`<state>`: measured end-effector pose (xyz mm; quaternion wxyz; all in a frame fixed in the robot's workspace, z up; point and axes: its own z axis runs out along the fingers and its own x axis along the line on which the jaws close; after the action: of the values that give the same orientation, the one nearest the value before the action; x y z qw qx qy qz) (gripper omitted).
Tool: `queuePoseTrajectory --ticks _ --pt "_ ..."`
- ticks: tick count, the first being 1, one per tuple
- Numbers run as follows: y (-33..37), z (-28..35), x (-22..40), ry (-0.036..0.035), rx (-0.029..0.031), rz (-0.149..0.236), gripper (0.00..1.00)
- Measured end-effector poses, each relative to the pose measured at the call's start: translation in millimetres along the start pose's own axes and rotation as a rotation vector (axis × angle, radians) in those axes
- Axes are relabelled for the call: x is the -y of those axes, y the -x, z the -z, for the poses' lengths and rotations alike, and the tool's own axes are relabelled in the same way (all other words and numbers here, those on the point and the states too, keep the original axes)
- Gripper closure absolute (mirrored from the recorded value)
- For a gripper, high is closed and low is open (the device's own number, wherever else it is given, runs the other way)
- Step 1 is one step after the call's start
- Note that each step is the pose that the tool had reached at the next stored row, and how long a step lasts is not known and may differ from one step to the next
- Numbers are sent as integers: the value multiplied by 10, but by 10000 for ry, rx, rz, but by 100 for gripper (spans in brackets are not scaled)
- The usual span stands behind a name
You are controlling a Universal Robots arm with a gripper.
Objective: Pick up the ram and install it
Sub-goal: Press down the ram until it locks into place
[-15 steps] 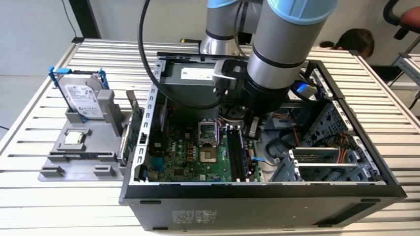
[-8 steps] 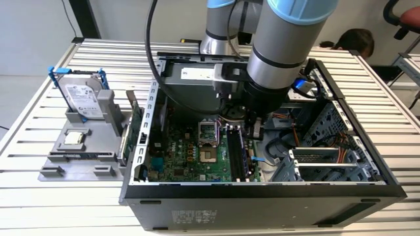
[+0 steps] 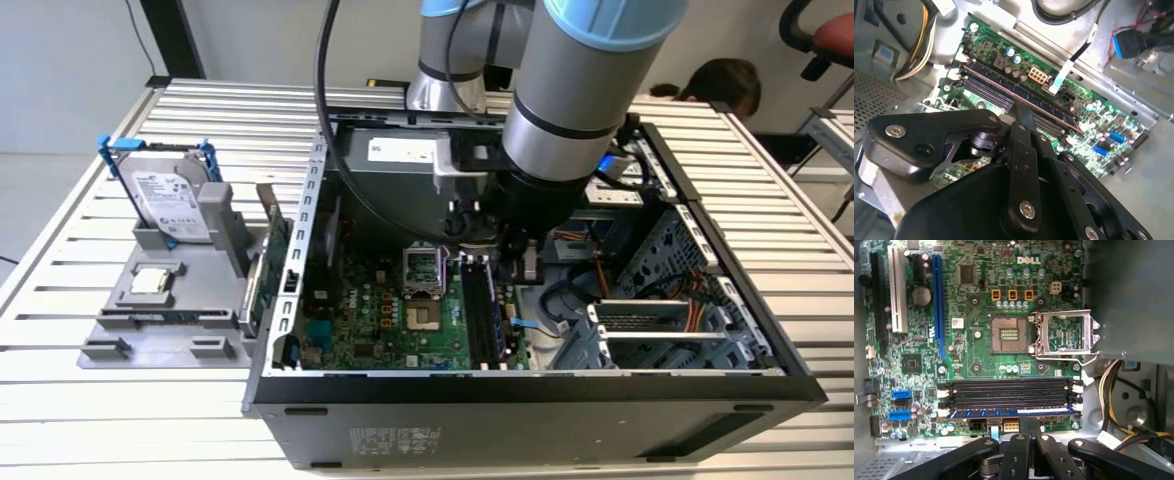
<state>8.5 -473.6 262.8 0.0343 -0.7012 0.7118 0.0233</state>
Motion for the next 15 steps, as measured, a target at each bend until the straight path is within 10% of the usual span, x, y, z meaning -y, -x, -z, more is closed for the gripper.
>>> queuePoseTrajectory --ticks 7,15 --pt "0 -4 1 -4 12 284 100" --pt "-8 -145 -1 -51 12 318 100"
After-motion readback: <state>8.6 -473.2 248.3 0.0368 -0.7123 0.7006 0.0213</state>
